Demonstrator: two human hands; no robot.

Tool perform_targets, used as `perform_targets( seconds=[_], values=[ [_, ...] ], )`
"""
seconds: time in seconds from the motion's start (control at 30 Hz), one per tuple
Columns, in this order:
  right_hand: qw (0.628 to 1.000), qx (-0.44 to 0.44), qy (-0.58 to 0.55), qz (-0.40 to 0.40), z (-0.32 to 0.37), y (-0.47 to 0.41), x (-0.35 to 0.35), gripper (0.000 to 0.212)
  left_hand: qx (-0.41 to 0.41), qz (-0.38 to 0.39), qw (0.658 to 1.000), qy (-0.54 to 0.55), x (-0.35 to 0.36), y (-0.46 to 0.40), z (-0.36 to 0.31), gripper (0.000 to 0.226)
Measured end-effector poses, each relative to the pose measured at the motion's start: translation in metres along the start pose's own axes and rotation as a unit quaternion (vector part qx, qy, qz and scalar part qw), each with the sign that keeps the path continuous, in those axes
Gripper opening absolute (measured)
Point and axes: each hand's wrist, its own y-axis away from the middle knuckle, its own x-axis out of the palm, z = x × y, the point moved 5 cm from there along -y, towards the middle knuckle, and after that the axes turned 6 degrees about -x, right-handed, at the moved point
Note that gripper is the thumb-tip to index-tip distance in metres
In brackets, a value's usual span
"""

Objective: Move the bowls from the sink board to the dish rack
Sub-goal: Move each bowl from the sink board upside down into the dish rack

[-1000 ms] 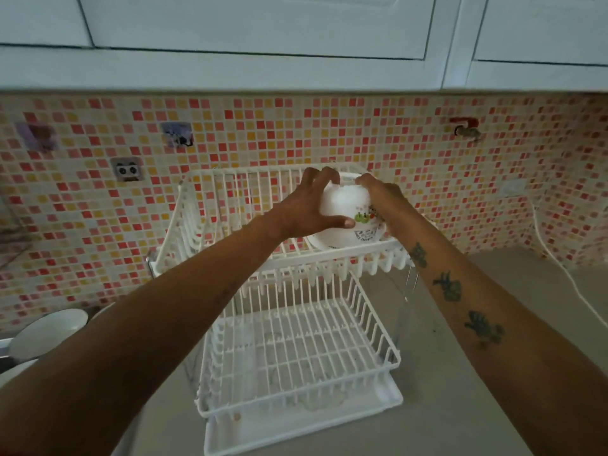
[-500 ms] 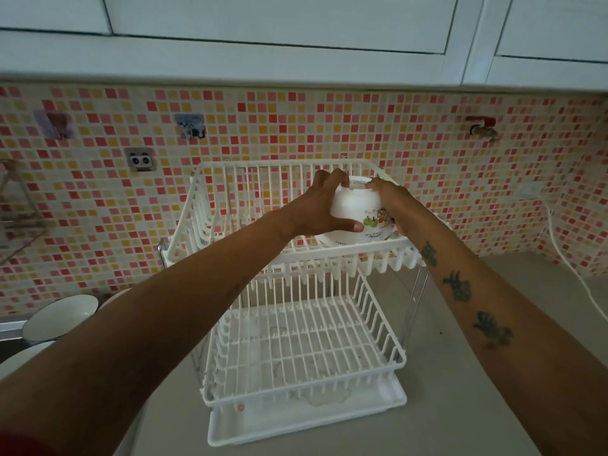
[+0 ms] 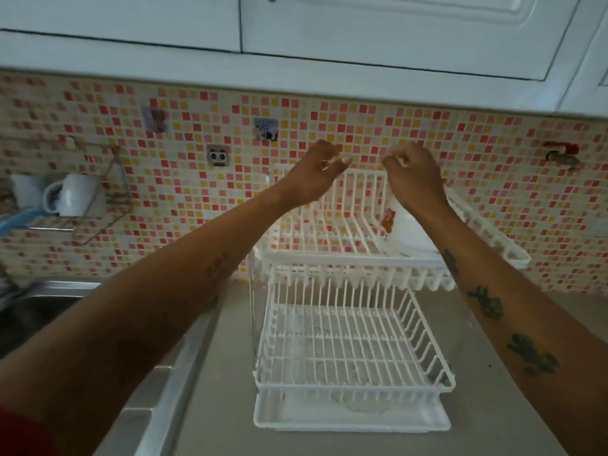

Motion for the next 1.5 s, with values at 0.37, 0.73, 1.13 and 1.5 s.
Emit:
perform_targets(
  seconds=[0.37, 0.73, 1.13, 1.5],
  values=[
    [0.943, -0.122, -0.184, 0.250, 0.205, 0.054, 0.237, 0.025, -0.180, -0.275, 0.939, 0.103, -0.219, 0.140, 0.137, 0.031],
    [0.841, 0.133, -0.204, 0.483, 0.197, 0.156, 0.456, 0.045, -0.407, -0.381, 0.807, 0.197, -0.323, 0.292, 0.309, 0.030],
    [0.760, 0.361, -0.124, 0.525, 0.049, 0.239, 0.580, 0.058, -0.644, -0.191, 0.669, 0.318, -0.238, 0.341, 0.496, 0.073],
    [0.753, 0.419, -0.156, 0.483, 0.022, 0.265, 0.632, 0.054, -0.645, -0.214, 0.649, 0.342, -0.218, 0.308, 0.522, 0.039]
  ],
)
